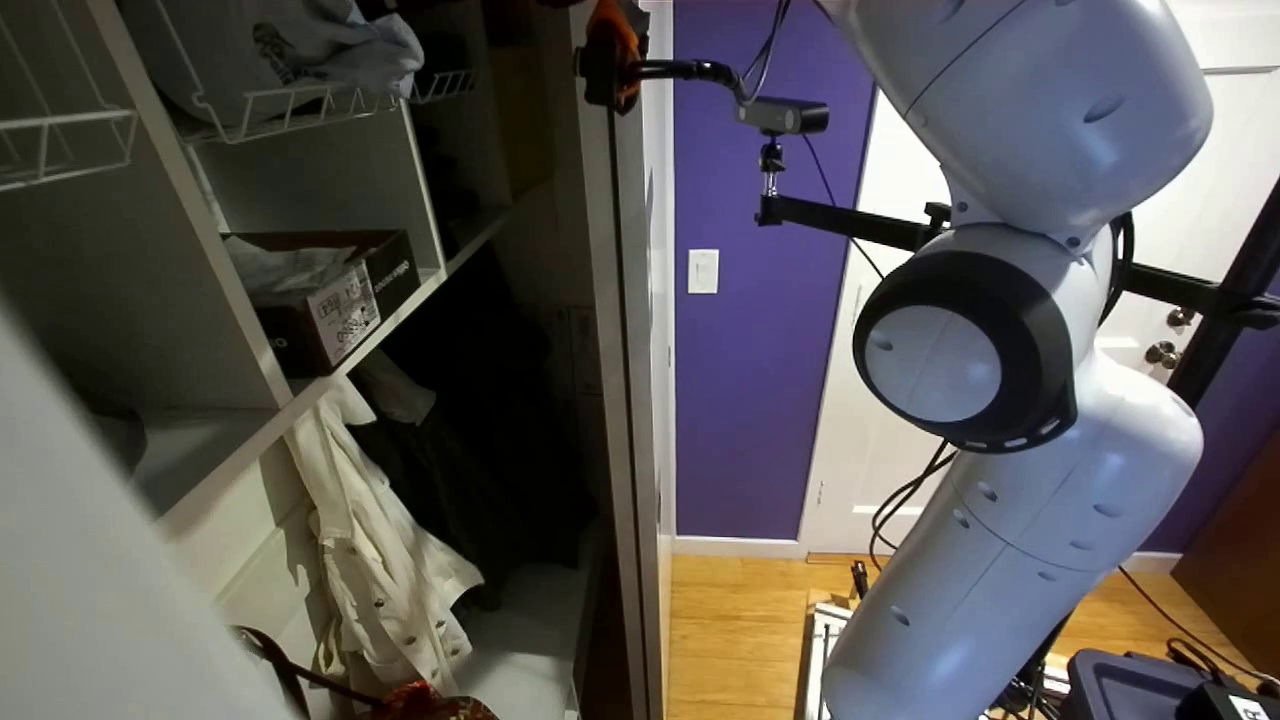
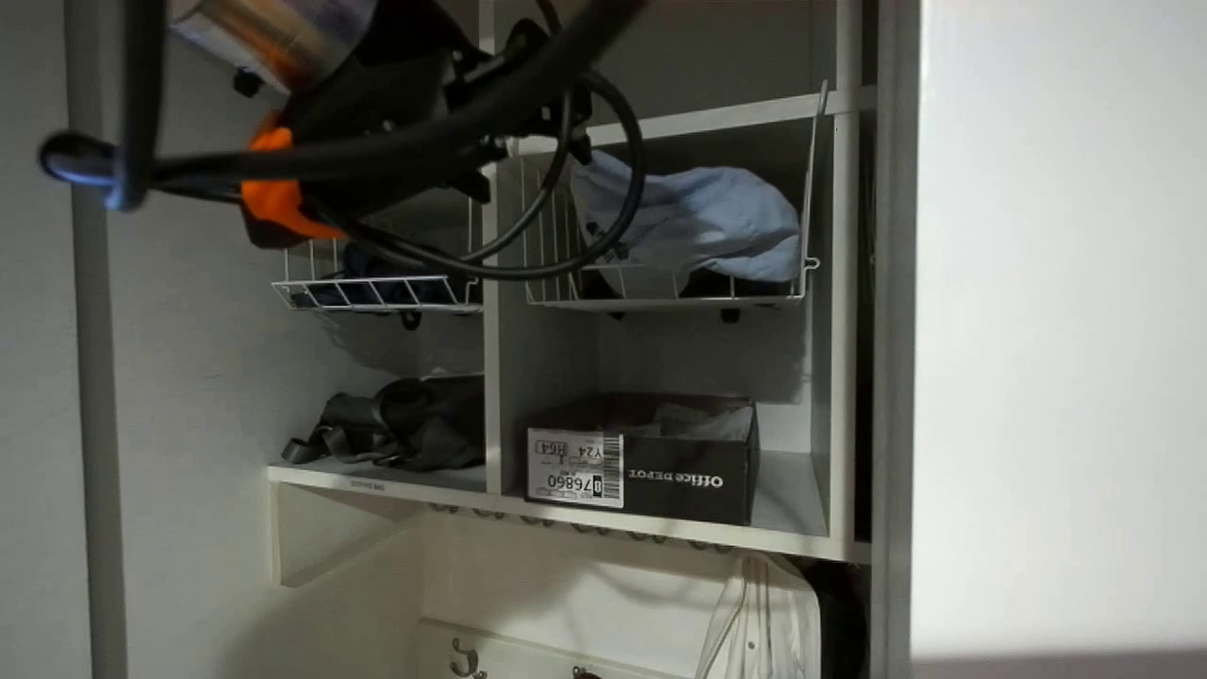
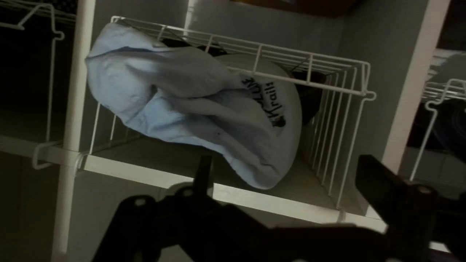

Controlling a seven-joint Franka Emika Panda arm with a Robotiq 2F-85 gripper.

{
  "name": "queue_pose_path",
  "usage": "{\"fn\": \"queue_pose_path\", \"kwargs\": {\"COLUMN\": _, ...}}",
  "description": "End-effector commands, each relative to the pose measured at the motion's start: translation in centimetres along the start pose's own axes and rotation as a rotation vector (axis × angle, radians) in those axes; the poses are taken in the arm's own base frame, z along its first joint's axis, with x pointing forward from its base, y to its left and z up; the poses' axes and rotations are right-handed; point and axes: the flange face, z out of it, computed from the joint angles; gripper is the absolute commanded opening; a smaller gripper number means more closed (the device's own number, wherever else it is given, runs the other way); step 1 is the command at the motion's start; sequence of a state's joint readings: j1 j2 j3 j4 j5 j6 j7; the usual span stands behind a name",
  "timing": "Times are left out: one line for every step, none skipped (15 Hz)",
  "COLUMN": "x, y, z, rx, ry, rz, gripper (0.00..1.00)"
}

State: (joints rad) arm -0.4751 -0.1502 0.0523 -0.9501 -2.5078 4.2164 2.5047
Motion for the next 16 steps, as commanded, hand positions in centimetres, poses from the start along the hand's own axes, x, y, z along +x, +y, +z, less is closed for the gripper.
{"fn": "queue_pose_path", "kwargs": {"x": -0.31, "y": -1.61, "z": 0.06, "rx": 0.029, "ry": -0.025, "rz": 0.033, "gripper": 1.0}}
{"fn": "queue_pose_path", "kwargs": {"x": -0.25, "y": -1.82, "z": 0.19, "rx": 0.033, "ry": -0.025, "rz": 0.037, "gripper": 1.0}}
{"fn": "queue_pose_path", "kwargs": {"x": -0.39, "y": -1.91, "z": 0.31, "rx": 0.031, "ry": -0.032, "rz": 0.036, "gripper": 1.0}}
{"fn": "queue_pose_path", "kwargs": {"x": -0.42, "y": -1.85, "z": 0.13, "rx": 0.015, "ry": -0.036, "rz": 0.041, "gripper": 1.0}}
{"fn": "queue_pose_path", "kwargs": {"x": -0.41, "y": -1.77, "z": 0.04, "rx": 0.002, "ry": -0.038, "rz": 0.042, "gripper": 1.0}}
{"fn": "queue_pose_path", "kwargs": {"x": -0.38, "y": -1.69, "z": -0.07, "rx": -0.011, "ry": -0.04, "rz": 0.043, "gripper": 1.0}}
{"fn": "queue_pose_path", "kwargs": {"x": -0.34, "y": -1.29, "z": 0.93, "rx": 0.017, "ry": -0.026, "rz": 0.021, "gripper": 1.0}}
{"fn": "queue_pose_path", "kwargs": {"x": -0.37, "y": -1.17, "z": 0.82, "rx": 0.006, "ry": -0.028, "rz": 0.022, "gripper": 1.0}}
{"fn": "queue_pose_path", "kwargs": {"x": -0.36, "y": -1.13, "z": 0.71, "rx": 0.0, "ry": -0.029, "rz": 0.023, "gripper": 1.0}}
{"fn": "queue_pose_path", "kwargs": {"x": -0.33, "y": -1.17, "z": 0.63, "rx": -0.002, "ry": -0.029, "rz": 0.024, "gripper": 1.0}}
{"fn": "queue_pose_path", "kwargs": {"x": -0.32, "y": -1.23, "z": 0.6, "rx": -0.002, "ry": -0.029, "rz": 0.024, "gripper": 1.0}}
{"fn": "queue_pose_path", "kwargs": {"x": -0.31, "y": -1.28, "z": 0.59, "rx": -0.001, "ry": -0.029, "rz": 0.024, "gripper": 1.0}}
{"fn": "queue_pose_path", "kwargs": {"x": -0.31, "y": -1.31, "z": 0.58, "rx": -0.001, "ry": -0.029, "rz": 0.025, "gripper": 1.0}}
{"fn": "queue_pose_path", "kwargs": {"x": -0.32, "y": -1.32, "z": 0.59, "rx": -0.001, "ry": -0.029, "rz": 0.025, "gripper": 1.0}}
{"fn": "queue_pose_path", "kwargs": {"x": -0.32, "y": -1.32, "z": 0.59, "rx": -0.001, "ry": -0.03, "rz": 0.025, "gripper": 1.0}}
{"fn": "queue_pose_path", "kwargs": {"x": -0.33, "y": -1.31, "z": 0.59, "rx": -0.001, "ry": -0.03, "rz": 0.025, "gripper": 1.0}}
